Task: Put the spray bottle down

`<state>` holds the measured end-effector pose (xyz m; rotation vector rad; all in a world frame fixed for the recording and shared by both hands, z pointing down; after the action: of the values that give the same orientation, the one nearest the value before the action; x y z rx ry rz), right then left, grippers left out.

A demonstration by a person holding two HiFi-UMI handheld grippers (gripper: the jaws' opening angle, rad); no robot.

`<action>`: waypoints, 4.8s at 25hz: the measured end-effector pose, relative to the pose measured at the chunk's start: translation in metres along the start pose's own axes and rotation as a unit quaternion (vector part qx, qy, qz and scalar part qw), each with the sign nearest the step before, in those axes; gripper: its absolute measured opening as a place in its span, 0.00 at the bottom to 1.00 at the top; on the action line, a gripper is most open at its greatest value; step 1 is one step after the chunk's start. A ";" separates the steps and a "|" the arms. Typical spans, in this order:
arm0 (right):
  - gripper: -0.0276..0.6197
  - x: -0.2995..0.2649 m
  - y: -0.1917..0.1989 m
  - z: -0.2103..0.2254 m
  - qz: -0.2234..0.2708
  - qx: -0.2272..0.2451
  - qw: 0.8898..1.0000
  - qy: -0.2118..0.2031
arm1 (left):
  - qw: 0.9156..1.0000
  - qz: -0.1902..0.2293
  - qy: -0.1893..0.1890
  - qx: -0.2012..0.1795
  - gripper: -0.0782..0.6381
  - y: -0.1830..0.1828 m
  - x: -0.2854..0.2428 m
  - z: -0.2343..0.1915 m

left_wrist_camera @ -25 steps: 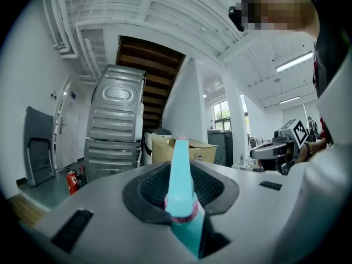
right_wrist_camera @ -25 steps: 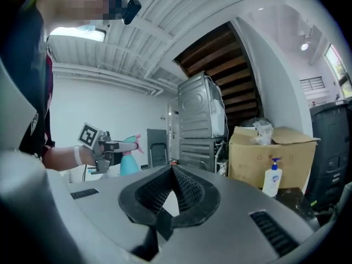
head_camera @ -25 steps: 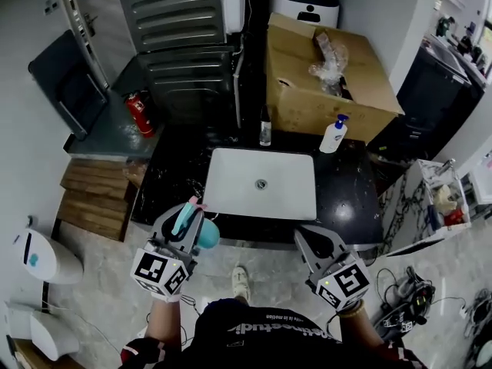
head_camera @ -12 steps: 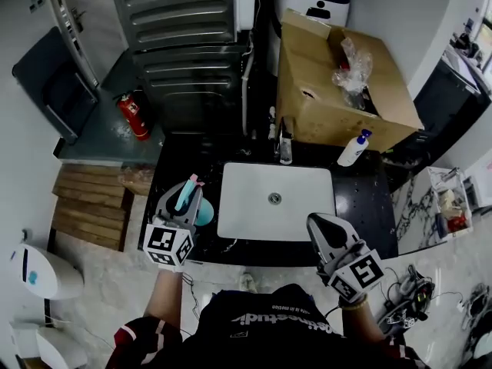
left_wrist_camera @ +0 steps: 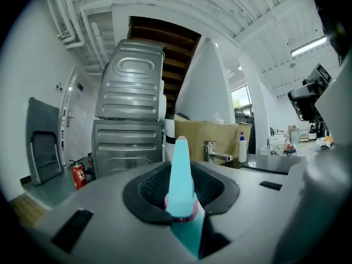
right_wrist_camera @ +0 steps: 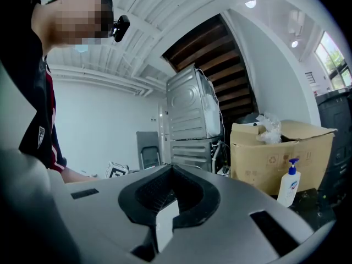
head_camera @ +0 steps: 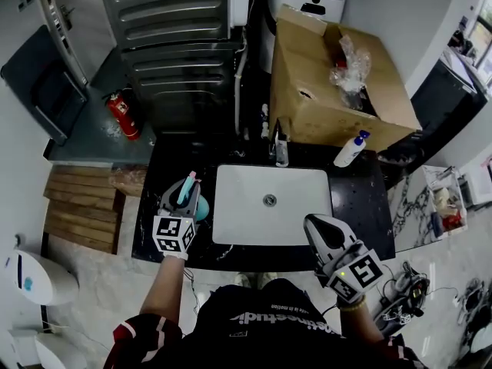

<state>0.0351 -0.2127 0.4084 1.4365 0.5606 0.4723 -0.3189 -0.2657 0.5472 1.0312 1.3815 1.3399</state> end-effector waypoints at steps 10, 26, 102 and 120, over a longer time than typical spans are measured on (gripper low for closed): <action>0.10 -0.014 0.009 0.003 -0.009 -0.013 1.000 -0.009 | 0.998 0.038 0.006 -0.051 0.27 0.006 -0.007 0.006; 0.10 -0.029 0.004 0.003 -0.013 -0.013 0.999 -0.028 | 0.999 0.027 0.017 0.002 0.40 0.006 0.002 0.006; 0.10 -0.010 -0.015 0.016 0.022 -0.019 0.999 -0.020 | 0.971 0.080 0.224 0.016 0.13 -0.134 0.031 0.138; 0.10 -0.008 -0.005 0.015 0.026 -0.021 0.999 -0.008 | 0.973 0.083 0.213 0.032 0.13 -0.125 0.031 0.133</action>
<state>0.0379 -0.2295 0.4052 1.4166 0.4990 0.5097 -0.1921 -0.2127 0.4235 0.9516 1.6899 1.7232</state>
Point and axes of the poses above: the fingertips, and each gripper's own axes: x backward along the fingers, z to its right, y out of its underside, the point moved 7 cm from there along x, backward along the fingers, and after that the axes turned 2 degrees about z, right-handed, at the moved point
